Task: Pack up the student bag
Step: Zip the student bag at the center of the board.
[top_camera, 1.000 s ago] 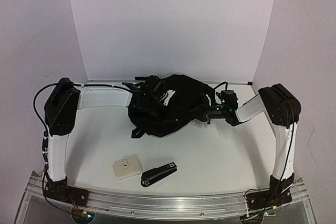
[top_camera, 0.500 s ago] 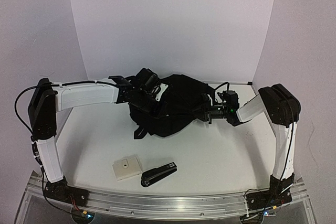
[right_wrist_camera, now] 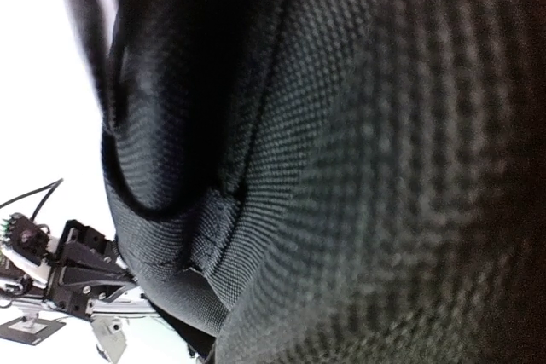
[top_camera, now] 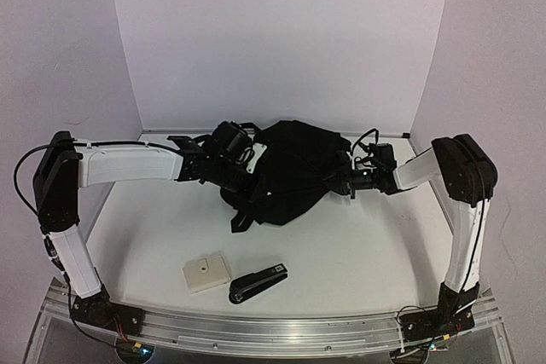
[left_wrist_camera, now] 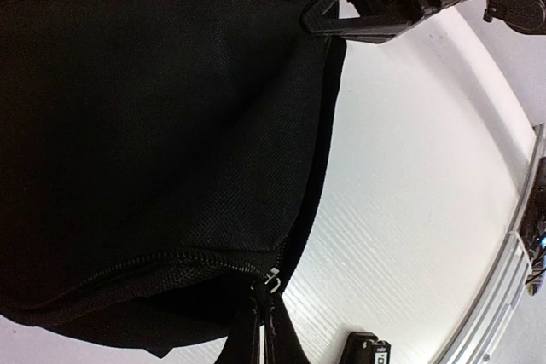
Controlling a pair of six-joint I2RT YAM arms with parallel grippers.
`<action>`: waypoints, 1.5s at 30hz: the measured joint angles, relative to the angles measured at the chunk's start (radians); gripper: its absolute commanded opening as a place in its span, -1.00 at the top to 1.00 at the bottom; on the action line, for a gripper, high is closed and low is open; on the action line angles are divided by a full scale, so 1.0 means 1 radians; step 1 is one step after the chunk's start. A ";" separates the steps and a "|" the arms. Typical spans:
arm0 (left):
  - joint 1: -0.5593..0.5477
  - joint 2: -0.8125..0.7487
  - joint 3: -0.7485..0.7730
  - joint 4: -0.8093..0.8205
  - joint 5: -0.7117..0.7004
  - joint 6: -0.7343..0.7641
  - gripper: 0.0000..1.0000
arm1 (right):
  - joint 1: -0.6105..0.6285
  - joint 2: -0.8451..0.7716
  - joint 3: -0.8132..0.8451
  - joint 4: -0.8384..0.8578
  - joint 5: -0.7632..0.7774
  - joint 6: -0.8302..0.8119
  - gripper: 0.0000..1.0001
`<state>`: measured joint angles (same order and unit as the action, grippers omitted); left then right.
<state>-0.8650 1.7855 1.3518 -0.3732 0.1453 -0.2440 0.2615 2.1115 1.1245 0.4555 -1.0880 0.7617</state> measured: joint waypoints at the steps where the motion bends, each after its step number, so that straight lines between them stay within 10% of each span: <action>1: 0.001 0.003 0.003 0.010 0.016 -0.006 1.00 | -0.004 -0.011 0.013 -0.052 0.016 -0.030 0.22; 8: 0.006 0.092 0.078 0.046 0.147 -0.049 1.00 | -0.099 -0.219 0.027 -0.372 0.142 -0.293 -0.41; 19: 0.000 0.191 0.222 0.068 0.267 -0.115 0.81 | 0.032 -0.411 -0.017 -0.617 0.185 -0.570 -0.22; 24: -0.027 0.186 0.240 0.032 0.220 -0.093 0.69 | 0.108 -0.393 -0.038 -0.660 0.176 -0.599 -0.45; 36: -0.034 0.016 -0.015 0.009 0.178 -0.038 -0.35 | 0.112 -0.325 -0.100 -0.681 0.044 -0.550 -0.64; 45: 0.045 -0.028 -0.118 0.199 0.263 -0.091 -0.45 | 0.112 -0.269 -0.086 -0.625 0.028 -0.469 -0.55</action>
<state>-0.8203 1.7572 1.2339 -0.1745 0.4080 -0.3351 0.3737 1.8422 1.0385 -0.1691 -1.0603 0.2928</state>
